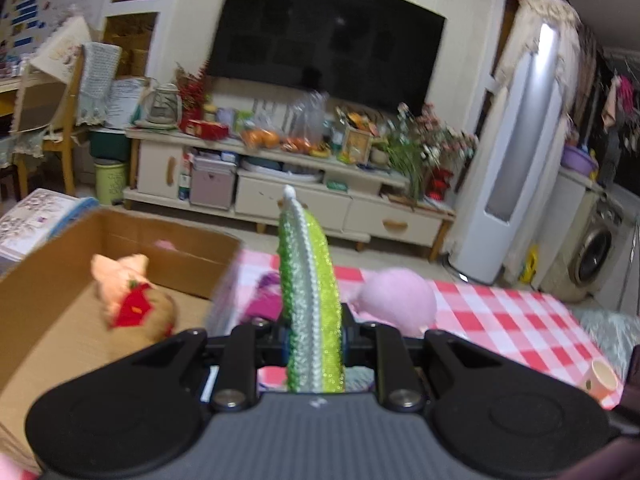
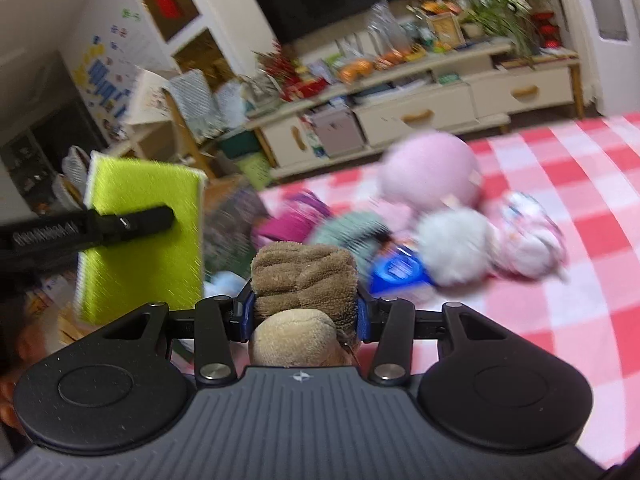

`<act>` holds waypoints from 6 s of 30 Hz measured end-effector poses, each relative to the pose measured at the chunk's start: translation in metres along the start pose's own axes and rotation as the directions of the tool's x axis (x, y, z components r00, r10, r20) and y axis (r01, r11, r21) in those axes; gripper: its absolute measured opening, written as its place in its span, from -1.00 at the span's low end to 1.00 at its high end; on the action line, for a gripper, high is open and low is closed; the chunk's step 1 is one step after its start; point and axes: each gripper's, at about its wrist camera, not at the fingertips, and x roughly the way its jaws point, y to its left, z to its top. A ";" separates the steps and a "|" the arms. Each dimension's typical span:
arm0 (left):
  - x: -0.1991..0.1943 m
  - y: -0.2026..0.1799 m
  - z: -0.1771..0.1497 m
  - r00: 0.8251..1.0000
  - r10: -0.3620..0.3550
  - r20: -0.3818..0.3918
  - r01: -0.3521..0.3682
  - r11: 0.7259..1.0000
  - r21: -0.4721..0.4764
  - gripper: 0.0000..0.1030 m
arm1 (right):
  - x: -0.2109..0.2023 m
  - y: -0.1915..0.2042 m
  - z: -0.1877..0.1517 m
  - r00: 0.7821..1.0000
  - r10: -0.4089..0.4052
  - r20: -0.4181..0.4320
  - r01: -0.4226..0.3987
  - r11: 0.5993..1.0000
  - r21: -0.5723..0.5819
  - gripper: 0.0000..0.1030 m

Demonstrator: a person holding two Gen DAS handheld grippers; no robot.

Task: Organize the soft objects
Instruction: 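Carry the sponge toward the box with the left tool while the right tool holds the hedgehog, then open the left tool over the box while the right tool releases the hedgehog into it, then withdraw both open tools from the box back over the table, then grasp the white fluffy ring with the left tool while the right tool grasps the white floral cloth bundle, then lift the white ring with the left tool while the right tool lifts the floral bundle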

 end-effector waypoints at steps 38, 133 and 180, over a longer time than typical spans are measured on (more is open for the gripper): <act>-0.023 0.137 0.005 0.926 0.374 -0.054 -0.377 0.907 -0.188 0.40 | 0.091 0.130 0.017 0.969 0.216 -0.117 -0.241 0.928 -0.282 0.94; 0.098 -0.047 -0.083 0.935 0.252 -0.249 -0.262 0.965 -0.006 0.99 | 0.016 -0.092 -0.003 0.922 -0.385 0.048 0.382 0.923 0.052 1.00; 0.091 -0.066 -0.091 0.950 0.106 -0.292 -0.106 0.994 0.018 -0.39 | 0.004 -0.110 -0.019 0.959 -0.285 -0.006 0.284 0.957 0.062 0.50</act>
